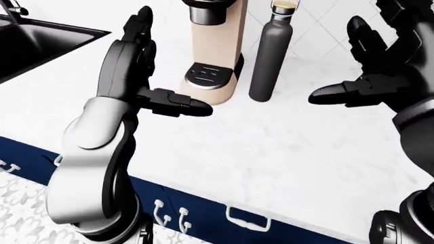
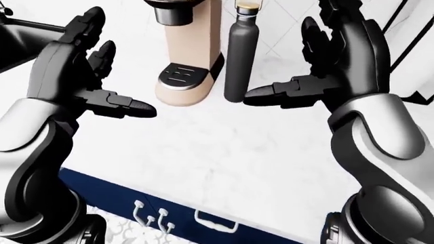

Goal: Move the drinks to the dining counter.

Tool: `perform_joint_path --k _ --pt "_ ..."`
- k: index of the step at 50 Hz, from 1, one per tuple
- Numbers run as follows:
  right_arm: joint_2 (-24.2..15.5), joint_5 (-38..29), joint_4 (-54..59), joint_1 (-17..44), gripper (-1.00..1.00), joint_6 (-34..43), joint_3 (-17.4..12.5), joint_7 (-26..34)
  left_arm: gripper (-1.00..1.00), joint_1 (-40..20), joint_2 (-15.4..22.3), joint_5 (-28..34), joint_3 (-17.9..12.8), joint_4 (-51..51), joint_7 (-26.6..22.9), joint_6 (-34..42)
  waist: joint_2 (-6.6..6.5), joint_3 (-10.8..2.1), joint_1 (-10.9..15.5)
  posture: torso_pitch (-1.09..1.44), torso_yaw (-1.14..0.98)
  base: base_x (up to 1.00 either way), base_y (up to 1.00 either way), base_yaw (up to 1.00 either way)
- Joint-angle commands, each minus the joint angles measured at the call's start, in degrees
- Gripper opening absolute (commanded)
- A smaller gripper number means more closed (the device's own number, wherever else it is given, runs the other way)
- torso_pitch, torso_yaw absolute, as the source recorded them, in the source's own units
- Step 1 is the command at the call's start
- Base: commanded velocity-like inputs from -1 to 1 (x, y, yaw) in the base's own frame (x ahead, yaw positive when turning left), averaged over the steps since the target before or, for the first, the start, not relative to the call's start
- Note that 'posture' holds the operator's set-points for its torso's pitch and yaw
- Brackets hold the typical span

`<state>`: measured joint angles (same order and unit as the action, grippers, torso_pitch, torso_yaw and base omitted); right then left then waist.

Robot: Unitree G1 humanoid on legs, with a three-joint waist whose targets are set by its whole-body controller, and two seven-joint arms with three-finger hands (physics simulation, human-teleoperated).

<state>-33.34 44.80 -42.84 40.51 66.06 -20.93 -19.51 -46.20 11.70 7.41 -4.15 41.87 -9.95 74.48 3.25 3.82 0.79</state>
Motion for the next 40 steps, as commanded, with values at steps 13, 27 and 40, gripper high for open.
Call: perform_joint_path --k 13,27,40 --pt "0.6 -9.8 3.1 1.5 1.0 -1.1 2.5 4.3 1.0 -3.5 0.7 -0.6 0.1 1.5 0.4 -0.3 0.1 -1.59 0.2 0.0 0.0 0.0 0.0 0.0" --pt "9.5 -32.3 18.1 10.7 1.0 -4.5 12.0 13.5 1.0 -4.1 0.8 -1.0 -0.1 0.7 0.6 -0.7 -1.23 -1.82 -0.4 0.0 0.0 0.0 0.0 0.0" --pt "18.5 -47.8 38.2 18.7 1.0 -16.5 15.5 14.2 1.0 -4.2 1.9 -2.3 -1.4 2.0 0.6 0.4 -2.39 -2.28 -0.6 0.0 0.0 0.0 0.0 0.0"
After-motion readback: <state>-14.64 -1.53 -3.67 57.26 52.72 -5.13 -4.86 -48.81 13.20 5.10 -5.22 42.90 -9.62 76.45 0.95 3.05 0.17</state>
